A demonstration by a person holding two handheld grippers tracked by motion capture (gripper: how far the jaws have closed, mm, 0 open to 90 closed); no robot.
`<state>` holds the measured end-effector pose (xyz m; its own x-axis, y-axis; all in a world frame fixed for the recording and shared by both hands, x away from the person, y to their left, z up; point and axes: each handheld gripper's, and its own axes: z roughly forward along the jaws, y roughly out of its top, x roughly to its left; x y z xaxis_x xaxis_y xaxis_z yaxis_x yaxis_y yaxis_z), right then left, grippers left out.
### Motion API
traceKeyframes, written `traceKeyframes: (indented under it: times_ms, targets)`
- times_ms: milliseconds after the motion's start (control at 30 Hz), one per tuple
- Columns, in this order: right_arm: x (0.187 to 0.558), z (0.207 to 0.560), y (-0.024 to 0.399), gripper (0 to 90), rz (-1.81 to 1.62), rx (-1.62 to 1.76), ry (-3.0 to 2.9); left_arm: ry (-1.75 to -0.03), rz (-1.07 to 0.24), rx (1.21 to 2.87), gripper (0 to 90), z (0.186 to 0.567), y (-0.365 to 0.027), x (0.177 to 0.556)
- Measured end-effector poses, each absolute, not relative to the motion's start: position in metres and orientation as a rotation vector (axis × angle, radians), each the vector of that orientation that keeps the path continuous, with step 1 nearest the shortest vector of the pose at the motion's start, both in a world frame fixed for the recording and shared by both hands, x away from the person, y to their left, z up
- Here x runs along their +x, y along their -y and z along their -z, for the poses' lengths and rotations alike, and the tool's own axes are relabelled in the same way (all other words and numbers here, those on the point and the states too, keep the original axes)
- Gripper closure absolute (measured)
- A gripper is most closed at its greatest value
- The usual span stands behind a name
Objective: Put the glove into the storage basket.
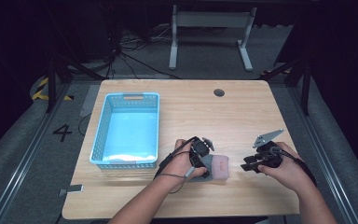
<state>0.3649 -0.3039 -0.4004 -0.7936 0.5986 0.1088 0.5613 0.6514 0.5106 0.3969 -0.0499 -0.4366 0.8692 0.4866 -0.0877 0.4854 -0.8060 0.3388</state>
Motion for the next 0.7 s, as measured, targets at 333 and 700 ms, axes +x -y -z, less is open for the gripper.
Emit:
traceKeyframes:
  times_ms: [333, 700]
  targets:
    - [0.365, 0.401, 0.304, 64.3, -0.828, 0.982, -2.788, -0.714, 0.051, 2.71, 43.4, 0.43, 0.054, 0.39]
    - [0.366, 0.402, 0.306, 64.4, -0.828, 0.99, -2.789, -0.691, 0.129, 2.691, 65.9, 0.427, 0.052, 0.39]
